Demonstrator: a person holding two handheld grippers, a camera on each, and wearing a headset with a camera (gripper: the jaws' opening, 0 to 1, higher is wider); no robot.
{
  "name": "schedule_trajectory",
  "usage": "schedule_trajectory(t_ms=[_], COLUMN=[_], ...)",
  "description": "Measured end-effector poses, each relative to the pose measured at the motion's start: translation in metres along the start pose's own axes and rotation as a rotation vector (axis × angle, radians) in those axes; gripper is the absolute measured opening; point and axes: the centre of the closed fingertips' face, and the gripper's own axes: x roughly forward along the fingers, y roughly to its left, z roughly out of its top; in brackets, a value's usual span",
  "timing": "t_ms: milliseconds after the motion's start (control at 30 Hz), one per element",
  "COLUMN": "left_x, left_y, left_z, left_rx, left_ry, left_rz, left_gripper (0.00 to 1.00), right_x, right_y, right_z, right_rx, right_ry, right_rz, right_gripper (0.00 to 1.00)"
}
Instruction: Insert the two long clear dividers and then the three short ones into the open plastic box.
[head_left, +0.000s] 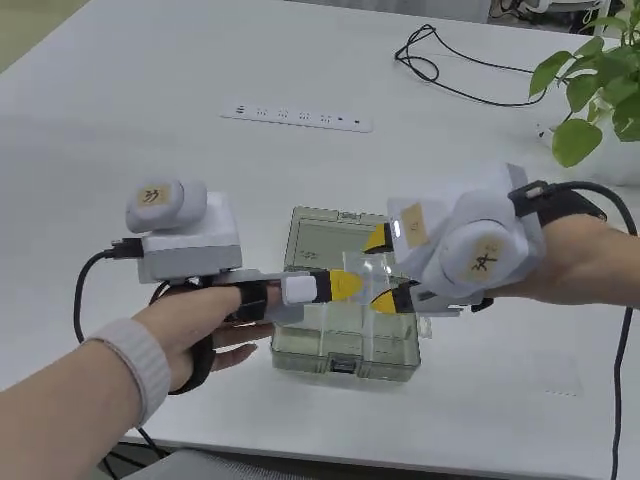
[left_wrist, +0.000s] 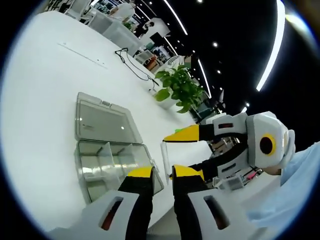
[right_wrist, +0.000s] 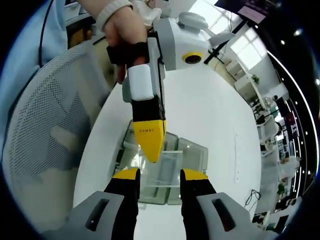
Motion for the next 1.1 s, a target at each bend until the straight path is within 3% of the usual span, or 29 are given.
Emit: schedule_trajectory(t_ms=[200,733,800,867,1000,1100], left_x=[-0.001,-0.010,-0.010,-0.010,-0.011,-0.013], left_y=[-0.001,-0.005,-0.007,-0.009,-0.009,-0.013], left_z=[-0.002,-0.004,-0.004,-0.004,-0.007,-0.009], left_rx=[-0.033,-0.088,-0.072,-0.044,0.032,0.162], left_ry=[-0.002,-0.016,-0.015,-0.011,0.018,0.038], left_rz=[-0.027,-0.075,-0.086,-0.093,-0.096,-0.119], left_gripper=[0.00,0.00,0.00,0.00,0.00,0.00], right_x=[0.001,0.000,0.000,0.000,-0.011,-0.021], right_y=[0.001,0.004,0.004,0.001,-0.007,-0.007], right_z=[0.005,0.013,0.012,0.014,0.023,0.025], right_rx=[-0.007,-0.043,-0.039,0.029,0.122,0.174], right_ry=[-0.005,-0.028,-0.026,-0.045,-0.115,-0.141], right_rz=[0.004,0.010,0.015,0.015,0.041,0.105], right_gripper=[0.32,0.33,0.38,0.48,0.49,0.49])
